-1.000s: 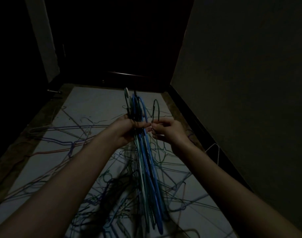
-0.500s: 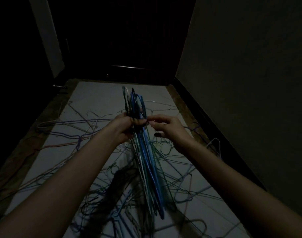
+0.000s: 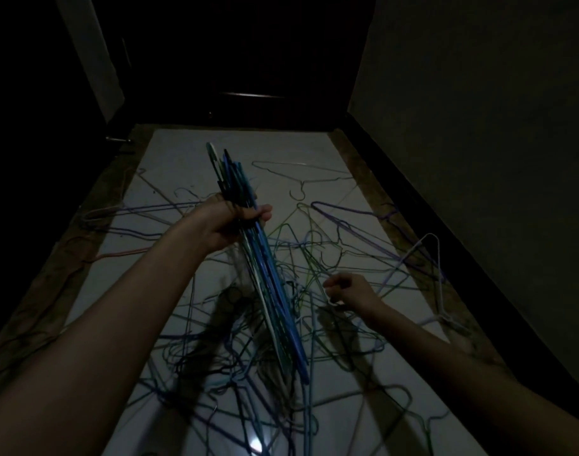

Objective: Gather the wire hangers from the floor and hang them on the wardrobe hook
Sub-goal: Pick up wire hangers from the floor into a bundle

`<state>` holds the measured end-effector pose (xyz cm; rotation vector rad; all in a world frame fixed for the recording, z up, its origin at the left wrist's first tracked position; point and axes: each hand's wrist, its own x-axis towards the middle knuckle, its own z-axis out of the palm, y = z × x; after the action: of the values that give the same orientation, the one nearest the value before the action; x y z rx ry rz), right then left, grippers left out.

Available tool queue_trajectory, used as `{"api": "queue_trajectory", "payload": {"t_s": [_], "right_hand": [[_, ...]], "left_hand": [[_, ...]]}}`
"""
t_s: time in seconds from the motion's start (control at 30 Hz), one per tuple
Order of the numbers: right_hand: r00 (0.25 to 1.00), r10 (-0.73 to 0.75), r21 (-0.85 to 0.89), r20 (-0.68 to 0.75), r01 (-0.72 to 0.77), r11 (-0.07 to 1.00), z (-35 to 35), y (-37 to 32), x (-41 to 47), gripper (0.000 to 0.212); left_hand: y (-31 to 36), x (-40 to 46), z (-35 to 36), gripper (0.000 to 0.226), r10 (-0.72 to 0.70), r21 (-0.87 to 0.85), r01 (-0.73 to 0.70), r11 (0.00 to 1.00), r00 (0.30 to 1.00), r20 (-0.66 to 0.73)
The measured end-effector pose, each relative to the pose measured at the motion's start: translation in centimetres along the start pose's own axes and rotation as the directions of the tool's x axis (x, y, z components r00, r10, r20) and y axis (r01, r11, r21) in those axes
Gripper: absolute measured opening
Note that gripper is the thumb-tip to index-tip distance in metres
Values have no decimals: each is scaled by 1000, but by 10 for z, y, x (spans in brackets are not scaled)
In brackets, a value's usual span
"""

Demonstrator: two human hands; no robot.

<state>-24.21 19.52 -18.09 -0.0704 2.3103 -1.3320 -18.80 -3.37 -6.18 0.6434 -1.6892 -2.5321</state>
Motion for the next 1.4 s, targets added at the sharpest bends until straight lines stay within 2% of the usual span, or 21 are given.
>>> {"api": "queue_trajectory", "payload": {"t_s": [0.23, 0.37, 0.57, 0.63, 0.7, 0.83, 1.03, 1.1, 1.2, 1.33, 1.4], "right_hand": [[970, 30, -181, 241, 15, 983, 41, 32, -2, 29], [949, 25, -187, 313, 36, 982, 66, 28, -1, 17], [969, 92, -105, 228, -70, 992, 97, 29, 7, 20], [955, 79, -172, 287, -30, 985, 101, 32, 5, 16], [942, 60, -288, 331, 40, 957, 106, 37, 2, 21], [964, 5, -357, 266, 94, 929, 108, 39, 1, 20], [983, -181, -274, 36, 184, 944, 78, 25, 12, 9], [973, -229, -356, -17, 208, 911, 74, 26, 12, 7], [968, -228, -493, 103, 249, 834, 83, 29, 0, 14], [904, -149, -305, 399, 285, 909, 107, 31, -26, 22], [864, -114, -290, 490, 286, 913, 122, 35, -36, 30]], "left_hand": [[-3, 1, -34, 24, -56, 92, 58, 994, 998, -25], [-8, -1, -49, 22, -52, 145, 63, 987, 996, -76], [-11, 0, -61, 22, -75, 155, 92, 984, 991, -113], [-10, -2, -62, 21, -83, 159, 99, 982, 991, -105], [-9, -3, -61, 21, -85, 162, 100, 982, 991, -99], [-9, -5, -59, 22, -78, 165, 96, 982, 991, -108], [-5, -9, -63, 21, -90, 208, 116, 971, 988, -127], [-2, -11, -66, 18, -87, 233, 117, 965, 987, -137], [3, -15, -72, 18, -81, 261, 116, 958, 987, -141], [5, -16, -82, 21, -108, 324, 145, 935, 986, -128], [6, -17, -87, 21, -121, 335, 156, 929, 985, -123]]}}
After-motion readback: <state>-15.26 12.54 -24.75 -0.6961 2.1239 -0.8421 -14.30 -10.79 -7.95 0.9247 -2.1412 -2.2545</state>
